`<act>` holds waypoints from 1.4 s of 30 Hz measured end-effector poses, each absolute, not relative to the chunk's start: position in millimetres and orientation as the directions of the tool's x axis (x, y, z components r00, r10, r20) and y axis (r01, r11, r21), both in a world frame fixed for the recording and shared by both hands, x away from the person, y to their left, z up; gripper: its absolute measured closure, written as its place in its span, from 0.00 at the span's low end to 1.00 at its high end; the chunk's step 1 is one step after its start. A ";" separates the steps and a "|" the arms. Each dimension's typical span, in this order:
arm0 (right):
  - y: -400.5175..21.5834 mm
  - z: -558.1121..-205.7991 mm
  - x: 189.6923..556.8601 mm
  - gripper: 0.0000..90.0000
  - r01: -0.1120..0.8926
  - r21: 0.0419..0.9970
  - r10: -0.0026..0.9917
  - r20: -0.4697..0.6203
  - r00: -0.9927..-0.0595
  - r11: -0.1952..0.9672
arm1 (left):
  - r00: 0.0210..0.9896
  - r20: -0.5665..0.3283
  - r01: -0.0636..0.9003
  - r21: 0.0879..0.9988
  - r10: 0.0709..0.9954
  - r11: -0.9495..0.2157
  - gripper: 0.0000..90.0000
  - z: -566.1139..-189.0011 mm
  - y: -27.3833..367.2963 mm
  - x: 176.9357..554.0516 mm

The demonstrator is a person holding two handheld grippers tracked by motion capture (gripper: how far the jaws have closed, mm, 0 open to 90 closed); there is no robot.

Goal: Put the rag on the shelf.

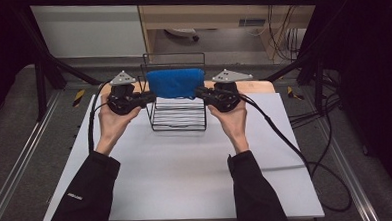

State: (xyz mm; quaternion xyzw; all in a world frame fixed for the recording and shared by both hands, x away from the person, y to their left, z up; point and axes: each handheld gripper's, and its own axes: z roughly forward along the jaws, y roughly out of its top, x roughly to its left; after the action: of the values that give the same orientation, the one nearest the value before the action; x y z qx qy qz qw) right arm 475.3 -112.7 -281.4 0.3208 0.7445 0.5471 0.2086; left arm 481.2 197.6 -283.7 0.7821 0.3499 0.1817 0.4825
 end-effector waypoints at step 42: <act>-238.1 -402.8 397.9 0.01 0.492 0.849 0.740 0.204 -0.641 0.192 | 0.672 -0.098 0.507 0.783 0.734 -0.361 0.12 -423.0 241.9 396.1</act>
State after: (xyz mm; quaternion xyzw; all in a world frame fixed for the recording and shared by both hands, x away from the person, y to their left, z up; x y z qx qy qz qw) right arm 397.9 -238.1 -402.8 0.4044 0.7617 0.4902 0.1263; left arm 396.1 241.9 -423.0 0.8136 0.3815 0.1356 0.4174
